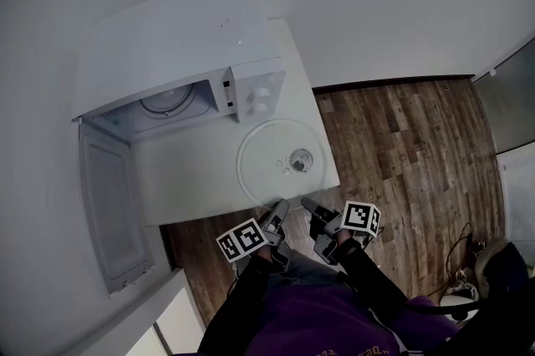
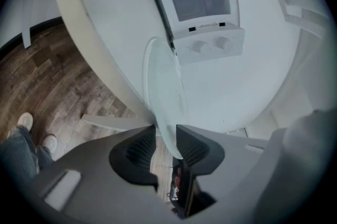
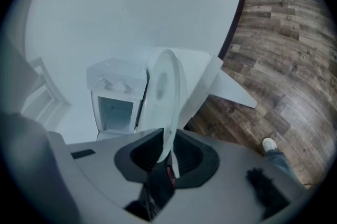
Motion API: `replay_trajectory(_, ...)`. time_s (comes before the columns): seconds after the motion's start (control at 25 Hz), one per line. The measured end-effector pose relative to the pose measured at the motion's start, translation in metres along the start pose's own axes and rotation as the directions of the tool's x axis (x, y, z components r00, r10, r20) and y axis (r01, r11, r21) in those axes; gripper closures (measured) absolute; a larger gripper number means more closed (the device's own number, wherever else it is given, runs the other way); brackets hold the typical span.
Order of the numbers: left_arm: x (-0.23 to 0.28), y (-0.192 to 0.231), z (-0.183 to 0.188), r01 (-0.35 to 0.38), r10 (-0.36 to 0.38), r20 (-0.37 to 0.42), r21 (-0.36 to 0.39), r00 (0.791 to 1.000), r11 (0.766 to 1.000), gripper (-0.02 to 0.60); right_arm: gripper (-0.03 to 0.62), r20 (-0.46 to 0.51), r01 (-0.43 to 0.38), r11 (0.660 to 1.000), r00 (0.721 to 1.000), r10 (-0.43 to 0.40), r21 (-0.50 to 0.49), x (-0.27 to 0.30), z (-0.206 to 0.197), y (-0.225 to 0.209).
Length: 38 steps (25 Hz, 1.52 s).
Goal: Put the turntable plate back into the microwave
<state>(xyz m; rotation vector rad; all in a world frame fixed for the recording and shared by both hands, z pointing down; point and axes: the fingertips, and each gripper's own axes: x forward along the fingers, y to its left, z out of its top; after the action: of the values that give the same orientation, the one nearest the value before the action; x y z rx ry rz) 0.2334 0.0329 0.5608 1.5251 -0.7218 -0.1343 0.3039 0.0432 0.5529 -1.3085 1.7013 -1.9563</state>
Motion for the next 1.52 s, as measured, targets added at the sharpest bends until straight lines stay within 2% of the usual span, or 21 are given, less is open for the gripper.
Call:
replay_trajectory(0.08, -0.002, -0.007, -0.001, -0.007, 0.007, 0.002, 0.089, 1.000, 0.996, 0.479, 0.530, -0.001, -0.005, 1.000, 1.000, 0.005, -0.003, -0.002, -0.002, 0.001)
replay_trajectory(0.16, -0.003, -0.012, 0.000, 0.002, -0.004, 0.016, 0.115, 1.000, 0.993, 0.491, 0.530, 0.007, -0.022, 1.000, 1.000, 0.022, 0.007, -0.003, -0.001, 0.002)
replay_trajectory(0.36, -0.004, -0.018, 0.001, 0.047, -0.050, 0.038, 0.071, 0.998, 0.996, 0.500, 0.539, 0.020, -0.060, 0.997, 0.998, 0.060, 0.037, -0.008, 0.001, 0.009)
replay_trajectory(0.52, -0.004, -0.021, 0.004, 0.070, -0.073, 0.049, 0.075, 0.996, 0.995, 0.494, 0.545, 0.021, -0.072, 0.996, 0.997, 0.071, 0.052, -0.010, 0.002, 0.013)
replay_trajectory(0.64, -0.006, -0.022, 0.012, 0.084, -0.088, 0.089, 0.045, 0.992, 0.995, 0.494, 0.546, 0.017, -0.070, 0.996, 0.997, 0.069, 0.050, -0.015, 0.000, 0.014)
replay_trajectory(0.76, -0.007, -0.022, 0.018, 0.102, -0.104, 0.110, 0.021, 0.989, 0.995, 0.492, 0.548, 0.020, -0.111, 0.992, 0.994, 0.110, 0.059, -0.018, -0.002, 0.019)
replay_trajectory(0.88, -0.008, -0.020, 0.021, 0.109, -0.108, 0.121, -0.006, 0.987, 0.994, 0.506, 0.548, 0.016, -0.091, 0.995, 0.996, 0.091, 0.044, -0.024, -0.003, 0.017)
replay_trajectory(1.08, -0.011, -0.028, 0.019, 0.142, -0.141, 0.126, 0.005, 0.982, 0.990, 0.520, 0.546, 0.025, -0.096, 0.995, 0.995, 0.096, 0.032, -0.030, -0.003, 0.019)
replay_trajectory(1.2, -0.014, -0.036, 0.022, 0.170, -0.165, 0.163, -0.019, 0.973, 0.985, 0.529, 0.540, 0.029, -0.102, 0.995, 0.994, 0.102, -0.007, -0.033, -0.002, 0.025)
replay_trajectory(1.52, -0.027, -0.038, 0.026, 0.181, -0.173, 0.227, -0.015, 0.958, 0.983, 0.523, 0.536, 0.054, -0.123, 0.991, 0.991, 0.126, -0.053, -0.033, -0.003, 0.038)
